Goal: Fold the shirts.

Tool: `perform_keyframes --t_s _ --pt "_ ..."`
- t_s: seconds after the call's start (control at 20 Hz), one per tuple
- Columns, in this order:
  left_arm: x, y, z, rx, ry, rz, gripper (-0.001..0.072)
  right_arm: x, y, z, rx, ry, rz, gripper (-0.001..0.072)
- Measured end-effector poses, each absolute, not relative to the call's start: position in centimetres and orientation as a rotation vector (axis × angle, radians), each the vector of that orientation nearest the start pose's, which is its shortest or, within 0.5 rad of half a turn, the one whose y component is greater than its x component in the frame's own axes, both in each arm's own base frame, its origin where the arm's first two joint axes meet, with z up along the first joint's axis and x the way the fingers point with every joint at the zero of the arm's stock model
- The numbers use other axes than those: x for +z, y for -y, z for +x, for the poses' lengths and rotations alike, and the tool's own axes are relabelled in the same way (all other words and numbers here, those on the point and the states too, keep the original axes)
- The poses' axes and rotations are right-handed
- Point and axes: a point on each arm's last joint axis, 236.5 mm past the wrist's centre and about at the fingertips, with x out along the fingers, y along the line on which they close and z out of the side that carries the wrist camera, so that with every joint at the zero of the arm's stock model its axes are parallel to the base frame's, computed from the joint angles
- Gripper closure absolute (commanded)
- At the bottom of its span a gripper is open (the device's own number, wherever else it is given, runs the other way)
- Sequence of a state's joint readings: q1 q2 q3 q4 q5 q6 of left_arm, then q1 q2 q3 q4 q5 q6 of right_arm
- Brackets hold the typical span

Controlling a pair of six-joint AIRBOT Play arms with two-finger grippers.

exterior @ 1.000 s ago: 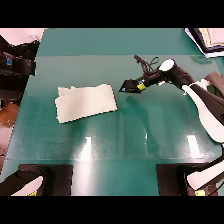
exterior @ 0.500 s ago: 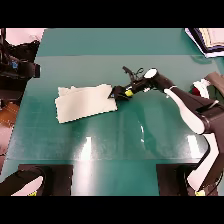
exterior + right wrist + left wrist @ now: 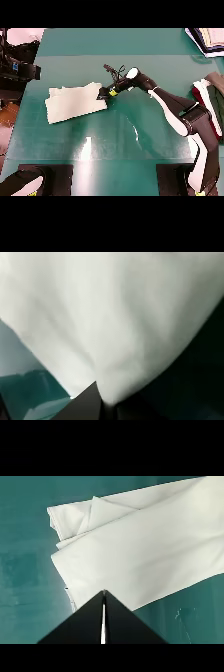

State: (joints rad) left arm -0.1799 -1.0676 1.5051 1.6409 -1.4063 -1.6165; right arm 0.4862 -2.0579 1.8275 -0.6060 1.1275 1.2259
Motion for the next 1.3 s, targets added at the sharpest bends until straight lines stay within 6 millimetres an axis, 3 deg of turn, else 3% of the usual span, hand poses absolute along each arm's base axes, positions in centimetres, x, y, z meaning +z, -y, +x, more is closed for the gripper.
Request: perform_keyframes --t_s 0.15,0.25,0.35,0.45,0.65,0.85,0.95,1.1,1.3 --pt "19.7 4.9 36.2 -0.085 -0.964 0.089 0.0677 0.7 -39.5 44.1 1.067 -1.192 0.350 0.0697" --pt "19.6 4.9 36.1 -0.085 -0.966 0.089 0.0677 3.6 -35.7 47.0 1.017 -1.115 0.330 0.0697" --pt "19.6 4.9 36.0 -0.085 -0.972 0.089 0.0677 6.4 -30.2 50.1 0.922 -1.040 0.315 0.0698" --pt "19.5 4.9 35.9 -0.084 -0.978 0.090 0.0677 9.1 -23.6 52.9 0.803 -0.968 0.306 0.0698" --pt "19.4 4.9 35.8 -0.085 -0.986 0.089 0.0677 13.6 -8.5 56.3 0.533 -0.828 0.332 0.0698" --pt "19.3 5.7 35.5 -0.113 -0.996 0.067 0.0677 15.9 5.7 56.3 0.282 -0.730 0.387 0.0698" --pt "19.2 6.1 35.3 -0.128 -1.004 0.055 0.0677 16.5 11.1 55.5 0.189 -0.699 0.413 0.0698" --pt "18.9 6.5 34.8 -0.144 -1.026 0.042 0.0677 16.9 17.3 54.1 0.075 -0.656 0.444 0.0698" --pt "18.7 6.8 34.4 -0.156 -1.043 0.030 0.0677 17.6 22.3 52.4 -0.019 -0.614 0.465 0.0698"
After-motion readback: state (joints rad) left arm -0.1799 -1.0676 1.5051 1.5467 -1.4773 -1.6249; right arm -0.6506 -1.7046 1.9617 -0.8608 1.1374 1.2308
